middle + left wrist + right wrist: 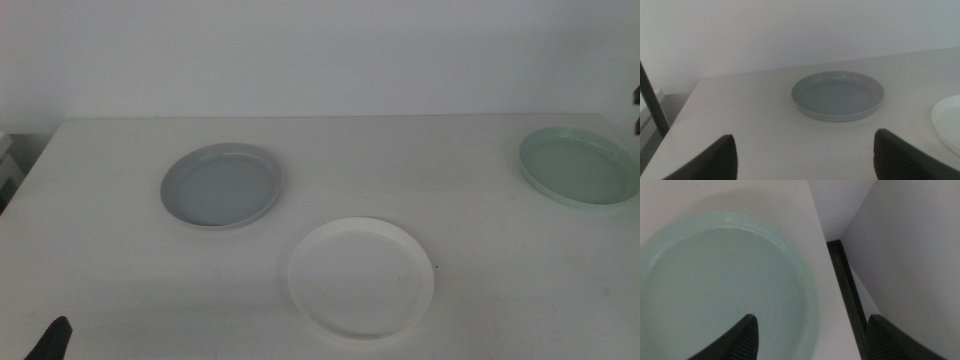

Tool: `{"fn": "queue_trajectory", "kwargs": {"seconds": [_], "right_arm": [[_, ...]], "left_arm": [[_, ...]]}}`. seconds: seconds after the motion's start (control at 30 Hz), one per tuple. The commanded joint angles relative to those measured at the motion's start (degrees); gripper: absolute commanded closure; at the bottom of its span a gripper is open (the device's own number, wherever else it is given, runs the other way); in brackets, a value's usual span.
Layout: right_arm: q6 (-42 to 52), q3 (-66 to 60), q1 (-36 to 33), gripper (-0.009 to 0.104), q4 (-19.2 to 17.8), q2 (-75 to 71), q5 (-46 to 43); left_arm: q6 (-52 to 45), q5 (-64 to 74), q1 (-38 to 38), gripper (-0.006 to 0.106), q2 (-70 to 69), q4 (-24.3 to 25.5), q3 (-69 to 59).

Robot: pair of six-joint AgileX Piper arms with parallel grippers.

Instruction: Stack the three bowls on top of each other.

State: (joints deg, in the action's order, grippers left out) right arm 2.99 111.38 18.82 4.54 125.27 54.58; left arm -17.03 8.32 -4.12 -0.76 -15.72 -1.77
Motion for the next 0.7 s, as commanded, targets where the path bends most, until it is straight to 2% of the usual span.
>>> {"fn": "queue_trajectory", "kwargs": {"seconds": [0.0, 0.23, 0.47, 0.57, 0.67], "right_arm": [[1.0, 3.7, 0.3, 0.041, 0.2, -0.9, -2.0], [1.4, 6.0, 0.3, 0.042, 1.3, 4.7, -3.3], [2.5, 6.0, 0.3, 0.049, 1.3, 7.6, -4.8], [2.5, 6.0, 0.3, 0.055, 1.3, 8.5, -5.8], [2.5, 6.0, 0.3, 0.071, 1.1, 8.7, -6.4]], "left_arm": [[0.4, -4.1, 0.1, -0.004, -0.8, -0.4, 0.3], [0.4, -4.1, 0.1, -0.004, -0.8, -0.4, 0.3], [0.4, -4.1, 0.1, -0.004, -0.8, -0.4, 0.3], [0.4, -4.1, 0.1, -0.004, -0.8, -0.4, 0.3], [0.4, -4.1, 0.1, -0.004, -0.8, -0.4, 0.3]]}}
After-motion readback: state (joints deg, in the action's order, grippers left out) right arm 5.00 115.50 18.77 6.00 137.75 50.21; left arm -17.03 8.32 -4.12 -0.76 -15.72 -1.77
